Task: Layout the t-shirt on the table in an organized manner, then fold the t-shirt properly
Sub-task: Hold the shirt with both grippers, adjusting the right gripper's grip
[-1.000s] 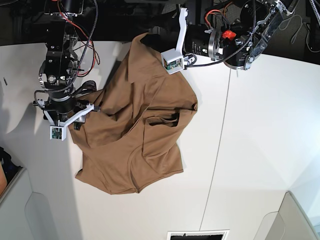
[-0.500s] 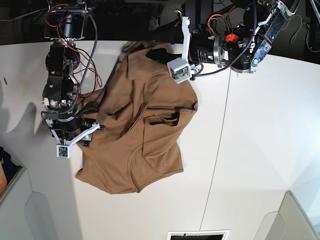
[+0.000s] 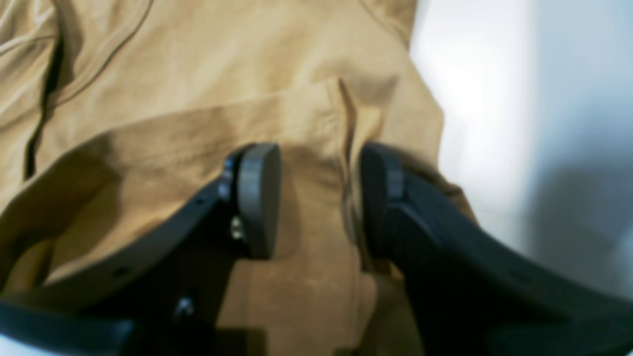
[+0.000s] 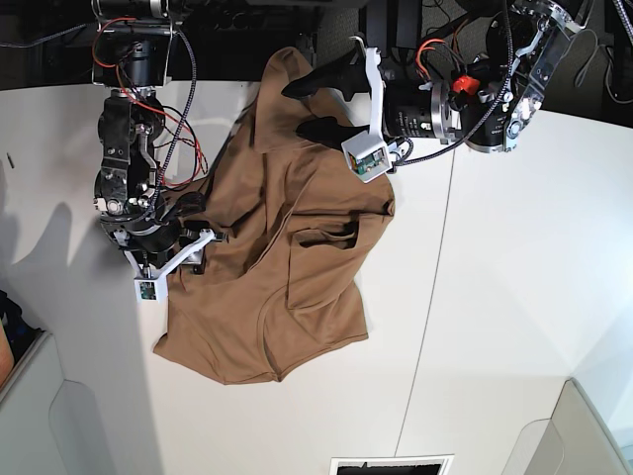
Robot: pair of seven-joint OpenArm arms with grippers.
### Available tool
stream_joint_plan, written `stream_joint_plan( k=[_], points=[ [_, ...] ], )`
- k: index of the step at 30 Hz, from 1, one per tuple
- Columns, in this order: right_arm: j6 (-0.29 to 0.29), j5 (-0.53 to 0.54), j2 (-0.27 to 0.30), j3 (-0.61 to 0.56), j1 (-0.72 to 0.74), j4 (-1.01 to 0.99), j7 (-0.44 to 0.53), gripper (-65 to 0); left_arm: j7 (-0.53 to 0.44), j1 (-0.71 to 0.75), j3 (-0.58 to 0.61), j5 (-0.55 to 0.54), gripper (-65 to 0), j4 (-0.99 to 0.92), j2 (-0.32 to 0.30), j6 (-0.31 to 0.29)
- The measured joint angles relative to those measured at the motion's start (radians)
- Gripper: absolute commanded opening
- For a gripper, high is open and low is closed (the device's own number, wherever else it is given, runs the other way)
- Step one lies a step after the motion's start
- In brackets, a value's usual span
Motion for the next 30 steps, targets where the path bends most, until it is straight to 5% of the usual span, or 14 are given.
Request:
stream_joint_plan(
  k=[24,30],
  points=[
    [0.037,0.003,-0.049,0.0,-0.001,0.049,-0.042,-38.7,-0.014,-0.014,0.0,0.0,-26.0,0.0,0.0,0.0],
    [0.037,0.004,-0.049,0.0,-0.003,0.049,-0.06,-54.3,-0.015,-0.013,0.0,0.0,-26.0,0.0,0.0,0.0]
  ],
)
